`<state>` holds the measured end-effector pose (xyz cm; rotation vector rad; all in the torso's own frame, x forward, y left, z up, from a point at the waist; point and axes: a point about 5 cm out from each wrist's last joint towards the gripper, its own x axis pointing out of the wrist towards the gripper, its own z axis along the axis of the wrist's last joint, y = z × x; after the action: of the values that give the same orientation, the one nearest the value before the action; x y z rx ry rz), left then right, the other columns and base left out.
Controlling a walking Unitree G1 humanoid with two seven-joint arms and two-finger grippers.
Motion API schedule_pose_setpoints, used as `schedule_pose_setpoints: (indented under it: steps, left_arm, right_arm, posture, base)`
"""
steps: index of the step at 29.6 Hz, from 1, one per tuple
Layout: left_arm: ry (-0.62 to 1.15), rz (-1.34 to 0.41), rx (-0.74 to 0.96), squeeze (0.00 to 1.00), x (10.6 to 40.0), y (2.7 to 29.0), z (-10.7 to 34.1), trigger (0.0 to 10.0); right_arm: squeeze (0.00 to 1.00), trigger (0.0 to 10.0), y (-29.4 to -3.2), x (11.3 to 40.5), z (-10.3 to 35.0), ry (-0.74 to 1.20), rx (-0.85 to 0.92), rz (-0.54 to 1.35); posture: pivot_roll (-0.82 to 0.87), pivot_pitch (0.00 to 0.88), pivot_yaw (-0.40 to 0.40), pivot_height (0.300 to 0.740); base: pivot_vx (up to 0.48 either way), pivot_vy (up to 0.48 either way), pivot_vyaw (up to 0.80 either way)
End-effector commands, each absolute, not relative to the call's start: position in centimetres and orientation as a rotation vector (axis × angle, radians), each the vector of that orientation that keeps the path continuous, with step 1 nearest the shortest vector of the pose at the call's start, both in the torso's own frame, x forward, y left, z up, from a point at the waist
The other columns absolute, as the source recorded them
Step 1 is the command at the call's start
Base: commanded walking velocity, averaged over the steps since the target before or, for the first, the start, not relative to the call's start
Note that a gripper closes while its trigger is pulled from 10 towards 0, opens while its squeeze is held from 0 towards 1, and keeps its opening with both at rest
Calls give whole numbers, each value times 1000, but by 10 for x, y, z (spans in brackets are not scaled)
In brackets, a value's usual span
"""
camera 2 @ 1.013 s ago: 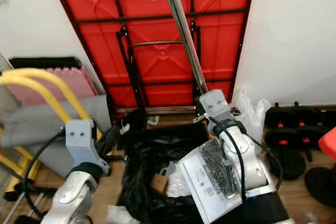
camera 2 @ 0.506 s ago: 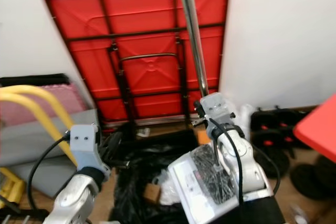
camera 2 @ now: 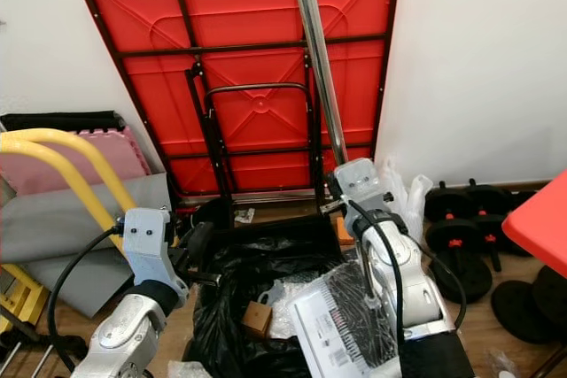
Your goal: Sweep floor
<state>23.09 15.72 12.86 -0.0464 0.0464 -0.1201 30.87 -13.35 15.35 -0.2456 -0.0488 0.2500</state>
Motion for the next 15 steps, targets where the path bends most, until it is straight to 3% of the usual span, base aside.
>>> schedule_pose_setpoints:
  steps: [1, 15]
  left_arm:
    - [71, -113, -36, 0, 230, 160, 125, 10000]
    - [71, -117, -31, 0, 230, 159, 124, 10000]
  right_arm:
    - [0, 10000, -132, 311, 168, -107, -252, 244]
    - [0, 10000, -130, 313, 170, -118, -245, 240]
  posture:
    - [-71, 4, 14, 740]
    - [-68, 0, 12, 740]
  base:
    - [-270, 0, 0]
    - [-272, 0, 0]
